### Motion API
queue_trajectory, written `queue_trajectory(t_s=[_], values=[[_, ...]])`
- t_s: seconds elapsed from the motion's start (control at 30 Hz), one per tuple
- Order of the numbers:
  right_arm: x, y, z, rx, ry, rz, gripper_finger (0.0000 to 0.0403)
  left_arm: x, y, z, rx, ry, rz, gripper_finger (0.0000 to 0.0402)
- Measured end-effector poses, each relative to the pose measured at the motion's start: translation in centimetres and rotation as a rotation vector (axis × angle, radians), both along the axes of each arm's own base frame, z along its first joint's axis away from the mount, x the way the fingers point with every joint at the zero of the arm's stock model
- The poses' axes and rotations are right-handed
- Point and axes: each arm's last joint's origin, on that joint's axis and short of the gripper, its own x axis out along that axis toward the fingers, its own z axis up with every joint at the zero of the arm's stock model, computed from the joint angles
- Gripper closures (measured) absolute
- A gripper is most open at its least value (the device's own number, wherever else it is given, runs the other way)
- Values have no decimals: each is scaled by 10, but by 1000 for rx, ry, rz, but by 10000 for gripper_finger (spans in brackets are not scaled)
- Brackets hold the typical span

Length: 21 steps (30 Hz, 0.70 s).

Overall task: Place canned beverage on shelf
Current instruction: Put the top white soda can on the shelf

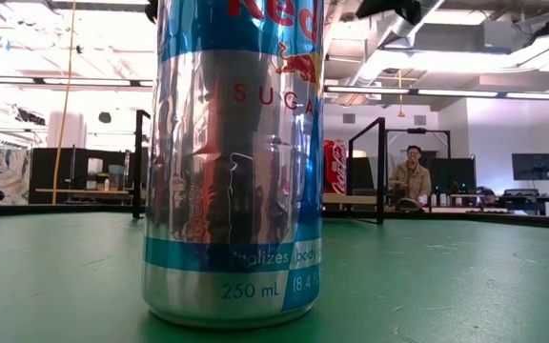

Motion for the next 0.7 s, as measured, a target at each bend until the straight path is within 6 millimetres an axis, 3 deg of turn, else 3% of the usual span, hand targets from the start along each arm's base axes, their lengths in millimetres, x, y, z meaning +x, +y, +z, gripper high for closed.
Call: queue_trajectory(t_s=[0.27, 0.5, 0.7], values=[[21, -5, 2, -27, -94, -1, 371, -49, -30, 32, -24, -173, 60, 169], [50, -19, -11, -13, -122, -60, 370, -87, -49, 26, -42, -261, 95, 169], [75, -26, -31, 89, -116, -69, 369, -102, -59, 23, -34, -314, 65, 169]])
